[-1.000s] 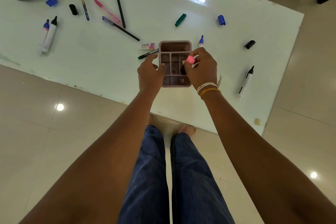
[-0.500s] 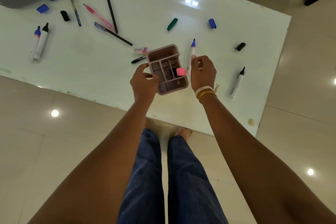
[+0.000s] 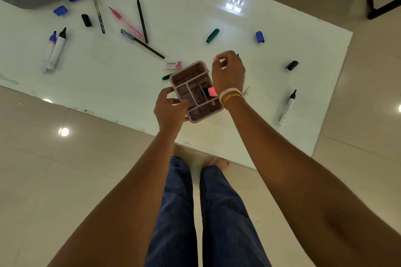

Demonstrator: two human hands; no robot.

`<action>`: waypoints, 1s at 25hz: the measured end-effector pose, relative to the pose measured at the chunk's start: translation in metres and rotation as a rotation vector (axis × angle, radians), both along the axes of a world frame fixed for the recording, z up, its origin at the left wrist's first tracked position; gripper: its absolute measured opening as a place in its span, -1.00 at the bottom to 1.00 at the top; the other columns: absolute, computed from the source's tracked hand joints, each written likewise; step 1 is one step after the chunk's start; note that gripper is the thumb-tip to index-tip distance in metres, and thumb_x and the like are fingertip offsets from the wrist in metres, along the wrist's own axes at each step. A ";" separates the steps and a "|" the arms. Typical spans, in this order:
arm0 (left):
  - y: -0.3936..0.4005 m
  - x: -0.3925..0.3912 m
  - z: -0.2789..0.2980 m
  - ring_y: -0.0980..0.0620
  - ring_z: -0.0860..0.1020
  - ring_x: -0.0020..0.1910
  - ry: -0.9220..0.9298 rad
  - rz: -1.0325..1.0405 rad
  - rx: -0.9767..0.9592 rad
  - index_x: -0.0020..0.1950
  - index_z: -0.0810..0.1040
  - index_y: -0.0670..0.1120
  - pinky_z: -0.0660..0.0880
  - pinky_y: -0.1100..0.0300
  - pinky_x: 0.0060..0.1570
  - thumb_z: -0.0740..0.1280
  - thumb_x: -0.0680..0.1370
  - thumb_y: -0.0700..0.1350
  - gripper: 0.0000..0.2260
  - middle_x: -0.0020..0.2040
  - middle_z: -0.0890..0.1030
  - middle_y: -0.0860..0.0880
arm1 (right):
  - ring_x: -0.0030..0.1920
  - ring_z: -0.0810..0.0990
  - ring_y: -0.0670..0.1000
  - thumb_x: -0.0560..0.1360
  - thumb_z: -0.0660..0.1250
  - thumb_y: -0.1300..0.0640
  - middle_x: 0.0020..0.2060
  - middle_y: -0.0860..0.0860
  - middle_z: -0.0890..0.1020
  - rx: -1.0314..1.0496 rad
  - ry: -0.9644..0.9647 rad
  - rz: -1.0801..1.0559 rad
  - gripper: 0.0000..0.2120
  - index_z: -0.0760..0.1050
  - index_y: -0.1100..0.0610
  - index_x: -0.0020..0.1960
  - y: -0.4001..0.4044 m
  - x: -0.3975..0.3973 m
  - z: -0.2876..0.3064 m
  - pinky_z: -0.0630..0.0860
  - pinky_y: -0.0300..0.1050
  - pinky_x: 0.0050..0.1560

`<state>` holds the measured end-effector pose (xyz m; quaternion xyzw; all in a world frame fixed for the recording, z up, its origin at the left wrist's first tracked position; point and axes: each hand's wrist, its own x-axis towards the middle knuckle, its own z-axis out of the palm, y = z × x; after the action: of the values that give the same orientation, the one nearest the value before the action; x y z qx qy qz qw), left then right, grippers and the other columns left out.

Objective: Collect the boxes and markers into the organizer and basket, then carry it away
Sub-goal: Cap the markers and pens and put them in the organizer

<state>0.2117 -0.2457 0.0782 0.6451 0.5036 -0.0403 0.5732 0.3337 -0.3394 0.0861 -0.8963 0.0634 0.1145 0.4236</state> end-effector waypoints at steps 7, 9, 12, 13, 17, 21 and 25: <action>0.032 -0.023 -0.004 0.03 0.63 -0.11 0.046 -0.003 -0.009 0.22 0.43 0.02 0.66 0.05 -0.33 0.45 0.42 -0.19 -0.58 -0.05 0.58 0.02 | 0.16 0.57 0.04 0.43 0.47 0.06 0.12 0.04 0.62 -0.341 0.236 0.682 -0.72 0.59 0.12 0.10 0.092 0.056 -0.034 0.51 -0.10 0.18; 0.035 -0.026 -0.005 0.03 0.64 -0.12 0.051 -0.005 -0.041 0.22 0.42 0.01 0.66 0.03 -0.33 0.44 0.42 -0.19 -0.59 -0.06 0.58 0.02 | 0.20 0.56 0.07 0.40 0.51 0.05 0.15 0.06 0.62 -0.448 0.256 0.781 -0.63 0.58 0.15 0.16 0.107 0.060 -0.042 0.52 -0.08 0.22; 0.035 -0.028 -0.007 0.07 0.63 -0.15 0.044 -0.013 -0.090 0.23 0.42 -0.01 0.64 0.11 -0.38 0.42 0.44 -0.20 -0.60 -0.05 0.58 0.01 | 0.17 0.58 0.10 0.35 0.53 -0.01 0.09 0.10 0.65 -0.560 0.230 0.881 -0.55 0.57 0.19 0.14 0.117 0.064 -0.046 0.54 -0.03 0.21; 0.035 -0.029 -0.007 0.09 0.62 -0.16 0.042 -0.010 -0.100 0.24 0.42 -0.02 0.64 0.12 -0.38 0.42 0.44 -0.19 -0.60 -0.05 0.58 0.02 | 0.17 0.57 0.11 0.34 0.53 -0.01 0.07 0.10 0.65 -0.573 0.225 0.913 -0.56 0.58 0.19 0.12 0.119 0.064 -0.045 0.54 -0.02 0.21; 0.034 -0.027 -0.007 0.07 0.62 -0.15 0.074 -0.016 -0.103 0.25 0.43 -0.04 0.64 0.11 -0.39 0.41 0.45 -0.19 -0.61 -0.07 0.59 0.00 | 0.14 0.60 0.13 0.36 0.50 0.06 0.05 0.13 0.66 -0.574 0.190 0.966 -0.64 0.57 0.19 0.10 0.113 0.061 -0.042 0.56 0.02 0.18; 0.030 -0.024 -0.009 0.02 0.63 -0.13 0.088 -0.057 -0.093 0.27 0.42 -0.06 0.62 0.15 -0.43 0.40 0.47 -0.16 -0.62 -0.02 0.60 -0.05 | 0.15 0.59 0.15 0.36 0.49 0.10 0.12 0.12 0.60 -0.549 0.201 0.896 -0.59 0.54 0.17 0.17 0.097 0.062 -0.043 0.56 0.01 0.18; 0.023 -0.028 -0.013 -0.02 0.66 -0.10 0.090 -0.066 -0.101 0.27 0.43 -0.06 0.66 0.04 -0.35 0.38 0.48 -0.15 -0.63 -0.02 0.64 -0.08 | 0.02 0.66 0.10 0.33 0.46 0.09 -0.06 0.07 0.66 -0.402 0.202 0.724 -0.72 0.62 0.18 0.00 0.071 0.063 -0.043 0.61 -0.03 0.11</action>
<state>0.1839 -0.2224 0.0653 0.6292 0.5045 -0.1134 0.5803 0.3969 -0.2683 0.0432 -0.9098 -0.1930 0.3285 0.1648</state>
